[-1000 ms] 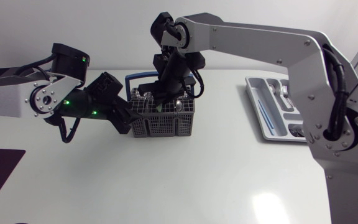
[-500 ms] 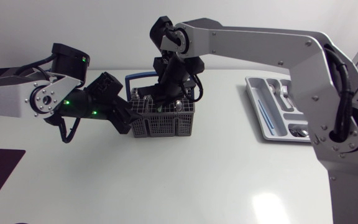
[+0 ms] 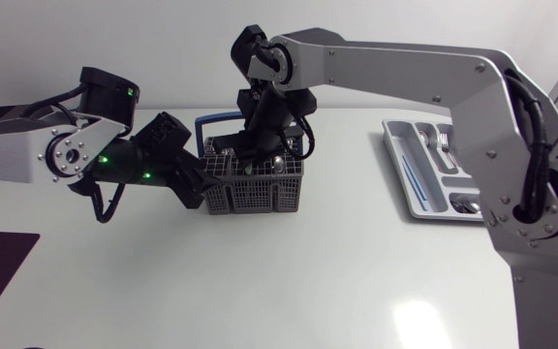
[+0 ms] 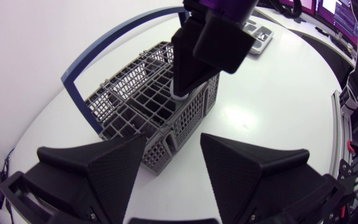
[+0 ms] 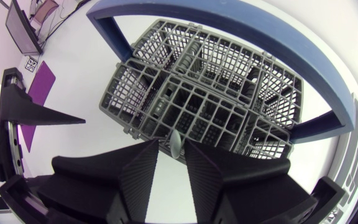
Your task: Unload the cutlery basket into the drawer organizer.
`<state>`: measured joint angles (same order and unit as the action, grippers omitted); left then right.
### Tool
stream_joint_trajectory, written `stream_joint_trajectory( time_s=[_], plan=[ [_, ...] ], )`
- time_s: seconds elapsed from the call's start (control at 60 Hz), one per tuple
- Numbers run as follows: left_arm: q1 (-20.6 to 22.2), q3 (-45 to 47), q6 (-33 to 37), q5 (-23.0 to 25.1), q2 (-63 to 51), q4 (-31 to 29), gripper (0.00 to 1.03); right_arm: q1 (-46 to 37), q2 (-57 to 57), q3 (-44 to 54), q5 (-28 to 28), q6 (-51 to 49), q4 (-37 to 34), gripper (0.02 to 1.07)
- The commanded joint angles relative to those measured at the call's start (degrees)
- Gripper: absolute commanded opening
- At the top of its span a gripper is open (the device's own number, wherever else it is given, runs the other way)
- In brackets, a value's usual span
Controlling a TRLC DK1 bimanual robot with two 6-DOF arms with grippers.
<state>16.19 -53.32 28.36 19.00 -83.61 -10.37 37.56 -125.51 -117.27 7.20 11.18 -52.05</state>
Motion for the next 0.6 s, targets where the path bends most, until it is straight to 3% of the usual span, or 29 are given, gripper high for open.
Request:
stream_joint_trajectory(
  time_s=[0.0,0.1,0.167,0.583],
  plan=[
    [0.07,1.55,0.73,-0.20,1.00,0.70,0.63,0.23,0.88,-0.85,-0.52,1.83,-0.07,0.38],
    [0.07,1.64,0.82,-0.20,1.00,0.79,0.63,0.14,0.71,-0.85,-0.52,1.92,-0.07,0.37],
    [0.07,1.55,0.82,-0.20,1.00,0.79,0.63,0.06,0.62,-0.85,-0.52,1.92,0.02,0.29],
    [0.25,1.64,0.82,-0.20,1.00,0.79,0.63,-0.38,-0.08,-0.41,-0.70,2.00,0.90,0.29]
  ],
)
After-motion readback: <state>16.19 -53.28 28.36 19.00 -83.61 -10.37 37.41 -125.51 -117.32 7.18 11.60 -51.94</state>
